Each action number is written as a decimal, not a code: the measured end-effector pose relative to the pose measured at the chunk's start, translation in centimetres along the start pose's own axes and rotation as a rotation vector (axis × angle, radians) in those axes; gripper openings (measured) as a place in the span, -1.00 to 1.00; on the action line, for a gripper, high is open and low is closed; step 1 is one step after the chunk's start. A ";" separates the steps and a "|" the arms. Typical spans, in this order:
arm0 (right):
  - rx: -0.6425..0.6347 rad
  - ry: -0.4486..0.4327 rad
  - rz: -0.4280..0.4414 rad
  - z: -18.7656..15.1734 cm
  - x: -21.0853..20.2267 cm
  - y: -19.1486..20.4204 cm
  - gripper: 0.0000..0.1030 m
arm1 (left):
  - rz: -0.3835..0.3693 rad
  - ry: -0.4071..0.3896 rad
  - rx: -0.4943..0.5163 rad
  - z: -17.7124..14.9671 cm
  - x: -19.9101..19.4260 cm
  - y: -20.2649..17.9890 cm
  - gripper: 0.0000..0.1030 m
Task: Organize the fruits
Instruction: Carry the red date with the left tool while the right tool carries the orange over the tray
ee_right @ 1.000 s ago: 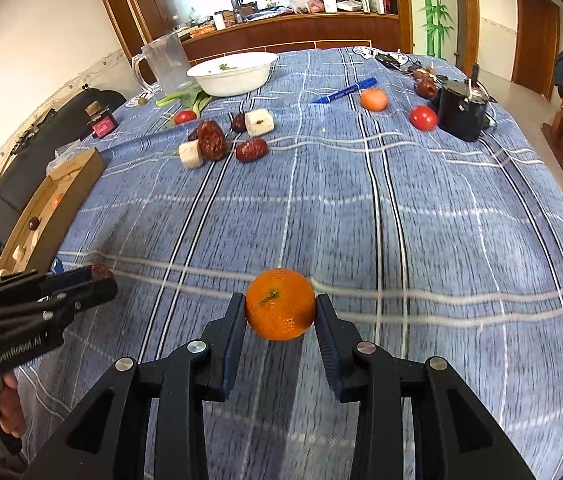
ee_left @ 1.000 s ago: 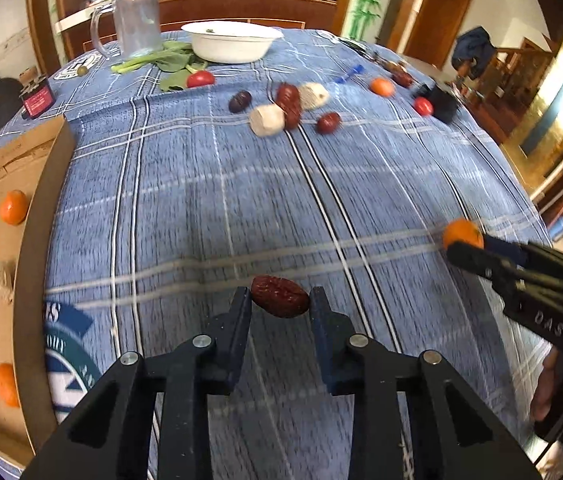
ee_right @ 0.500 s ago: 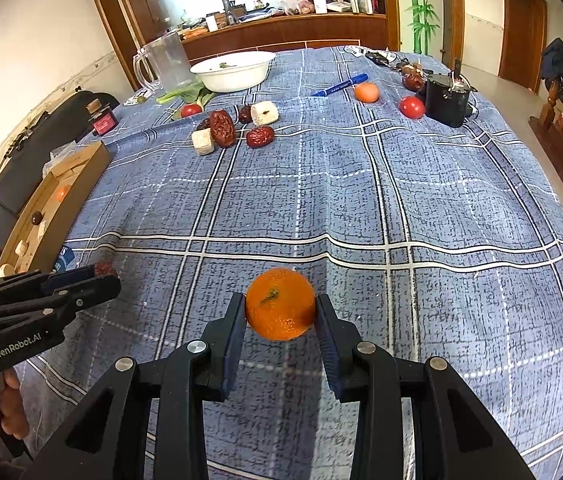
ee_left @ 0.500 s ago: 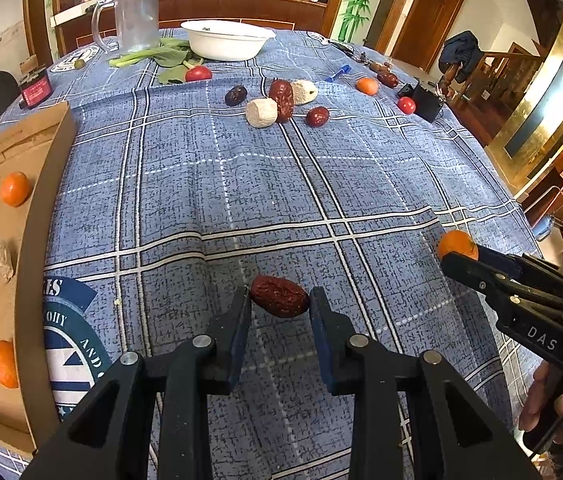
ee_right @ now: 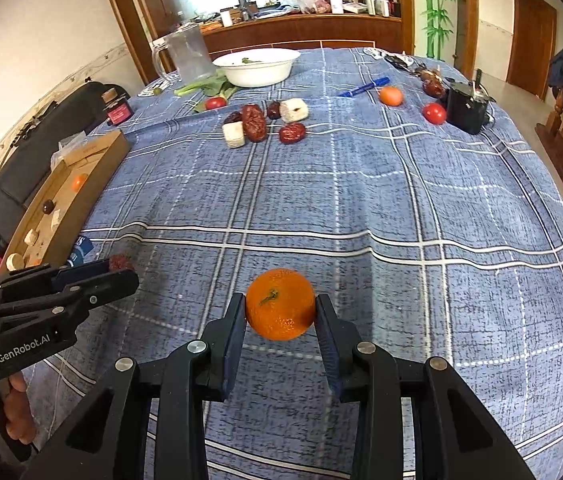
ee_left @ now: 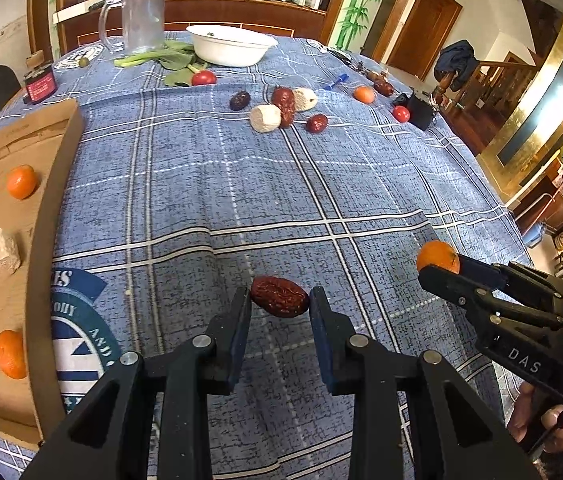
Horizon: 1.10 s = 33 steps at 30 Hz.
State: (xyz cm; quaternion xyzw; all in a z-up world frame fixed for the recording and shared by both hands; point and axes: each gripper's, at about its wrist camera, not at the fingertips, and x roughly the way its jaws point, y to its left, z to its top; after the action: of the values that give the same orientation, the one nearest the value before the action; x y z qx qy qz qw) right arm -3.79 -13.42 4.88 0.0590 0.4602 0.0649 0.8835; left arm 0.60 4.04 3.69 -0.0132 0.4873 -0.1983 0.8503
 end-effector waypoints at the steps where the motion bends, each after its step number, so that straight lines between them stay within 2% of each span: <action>1: -0.003 -0.001 0.002 0.1 0.0 0.2 -0.27 | 0.002 -0.003 -0.005 0.0 -0.2 0.2 -0.45; 13: -0.058 -0.005 0.049 2.4 0.9 4.2 -0.27 | 0.025 -0.061 -0.098 0.0 -3.4 4.6 -0.44; 33: -0.196 0.001 0.167 5.7 3.8 12.6 -0.26 | 0.129 -0.156 -0.255 -1.1 -9.1 12.7 -0.44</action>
State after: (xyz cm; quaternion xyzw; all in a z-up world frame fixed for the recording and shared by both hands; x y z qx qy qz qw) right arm 2.32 -0.59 7.14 0.0104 0.4457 0.1832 0.8762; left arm -0.24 19.14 7.86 -0.1051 0.4410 -0.0784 0.8879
